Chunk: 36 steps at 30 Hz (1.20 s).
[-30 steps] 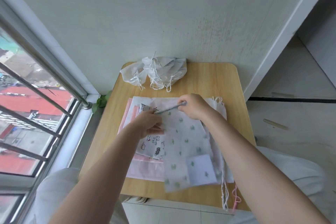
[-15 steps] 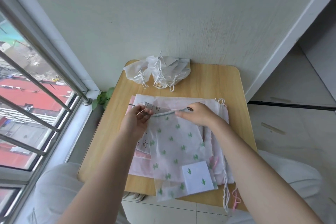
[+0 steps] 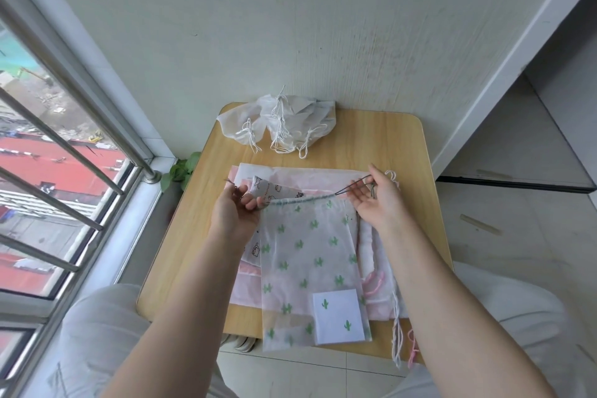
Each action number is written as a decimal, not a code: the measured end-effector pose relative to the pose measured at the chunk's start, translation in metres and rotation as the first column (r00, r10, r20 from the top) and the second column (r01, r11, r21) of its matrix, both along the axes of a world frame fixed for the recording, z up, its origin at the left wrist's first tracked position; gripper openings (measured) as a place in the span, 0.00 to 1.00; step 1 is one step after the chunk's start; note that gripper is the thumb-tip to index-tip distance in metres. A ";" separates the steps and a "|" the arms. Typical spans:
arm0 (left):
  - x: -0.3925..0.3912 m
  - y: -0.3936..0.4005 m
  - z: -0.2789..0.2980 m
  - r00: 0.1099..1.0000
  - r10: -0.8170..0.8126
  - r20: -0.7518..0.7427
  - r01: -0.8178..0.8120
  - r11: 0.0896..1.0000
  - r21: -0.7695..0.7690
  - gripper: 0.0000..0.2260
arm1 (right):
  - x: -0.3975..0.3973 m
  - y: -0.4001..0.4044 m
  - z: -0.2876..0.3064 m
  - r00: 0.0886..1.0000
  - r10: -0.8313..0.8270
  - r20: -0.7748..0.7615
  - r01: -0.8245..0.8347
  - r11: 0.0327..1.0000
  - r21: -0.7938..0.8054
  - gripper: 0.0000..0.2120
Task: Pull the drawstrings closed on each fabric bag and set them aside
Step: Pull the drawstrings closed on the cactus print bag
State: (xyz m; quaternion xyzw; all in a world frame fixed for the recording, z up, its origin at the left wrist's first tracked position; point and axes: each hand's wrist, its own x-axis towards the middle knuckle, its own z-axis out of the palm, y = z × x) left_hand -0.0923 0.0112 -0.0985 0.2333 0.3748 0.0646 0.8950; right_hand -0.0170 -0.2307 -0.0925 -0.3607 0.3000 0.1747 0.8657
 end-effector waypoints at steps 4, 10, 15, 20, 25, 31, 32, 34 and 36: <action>-0.005 0.001 0.001 0.997 -0.054 -0.063 0.060 0.995 0.084 0.14 | -0.001 0.003 0.004 0.998 -0.055 -0.009 0.056 0.982 0.180 0.10; -0.006 -0.004 -0.002 0.989 -0.105 -0.109 0.128 0.964 0.233 0.07 | -0.008 0.014 0.010 0.999 -0.011 0.031 0.004 0.974 0.225 0.04; -0.009 0.004 0.001 0.995 0.020 -0.100 0.005 0.971 0.238 0.06 | -0.009 0.012 0.005 0.994 -0.106 -0.005 0.105 0.975 0.195 0.07; -0.014 0.013 -0.002 0.996 0.065 -0.061 -0.052 0.979 0.198 0.06 | -0.008 0.007 0.005 0.990 -0.144 -0.017 0.144 0.975 0.167 0.04; -0.013 0.006 -0.004 0.992 0.010 -0.122 0.021 0.967 0.254 0.10 | -0.008 0.011 0.002 0.993 -0.113 -0.021 0.114 0.992 0.056 0.09; -0.014 0.010 -0.001 0.987 0.066 -0.149 -0.020 0.956 0.292 0.06 | -0.006 0.003 -0.012 0.992 0.055 0.111 0.007 0.874 -0.487 0.08; -0.015 0.010 0.001 0.985 0.085 -0.152 -0.036 0.952 0.302 0.05 | -0.006 0.000 -0.013 0.985 0.128 0.116 -0.035 0.803 -0.595 0.08; -0.015 0.010 0.004 0.984 0.116 -0.134 -0.067 0.944 0.324 0.04 | -0.006 -0.004 -0.008 0.936 0.346 0.057 -0.198 0.657 -0.728 0.08; -0.014 0.009 0.007 0.990 0.116 -0.084 -0.082 0.939 0.334 0.03 | -0.008 -0.002 0.003 0.839 0.542 -0.042 -0.390 0.546 -0.741 0.06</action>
